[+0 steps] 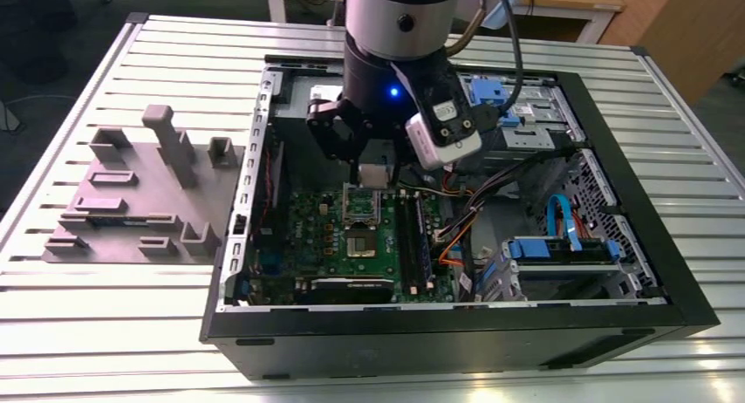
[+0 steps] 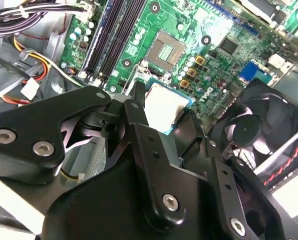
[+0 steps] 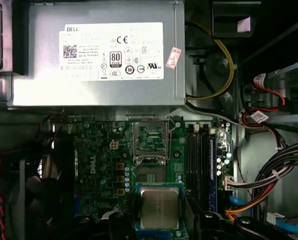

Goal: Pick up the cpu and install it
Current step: 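Place the cpu into insertion slot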

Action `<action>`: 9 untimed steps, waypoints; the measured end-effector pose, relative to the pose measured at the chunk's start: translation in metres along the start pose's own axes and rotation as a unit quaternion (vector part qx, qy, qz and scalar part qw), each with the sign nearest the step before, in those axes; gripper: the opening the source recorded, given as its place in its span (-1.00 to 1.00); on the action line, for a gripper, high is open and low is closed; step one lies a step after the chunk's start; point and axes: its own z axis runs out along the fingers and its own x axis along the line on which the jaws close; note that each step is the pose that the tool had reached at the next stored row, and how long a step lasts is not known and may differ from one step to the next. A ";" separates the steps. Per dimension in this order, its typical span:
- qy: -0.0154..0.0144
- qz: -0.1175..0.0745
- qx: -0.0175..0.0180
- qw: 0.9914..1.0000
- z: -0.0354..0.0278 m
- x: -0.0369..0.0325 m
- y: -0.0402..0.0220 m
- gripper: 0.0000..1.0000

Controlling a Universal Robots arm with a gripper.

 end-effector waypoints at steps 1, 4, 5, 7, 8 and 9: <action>0.000 0.000 0.000 1.000 0.0018 -0.0001 -0.0006 -0.06; 0.000 0.000 0.000 1.000 0.0071 -0.0012 -0.0009 -0.06; 0.000 0.000 0.000 1.000 0.0089 -0.0015 -0.0010 -0.06; 0.000 0.000 0.000 1.000 0.0126 -0.0020 -0.0010 -0.06; 0.000 0.000 0.000 1.000 0.0144 -0.0021 -0.0011 -0.06; 0.000 0.000 0.000 1.000 0.0162 -0.0021 -0.0011 -0.06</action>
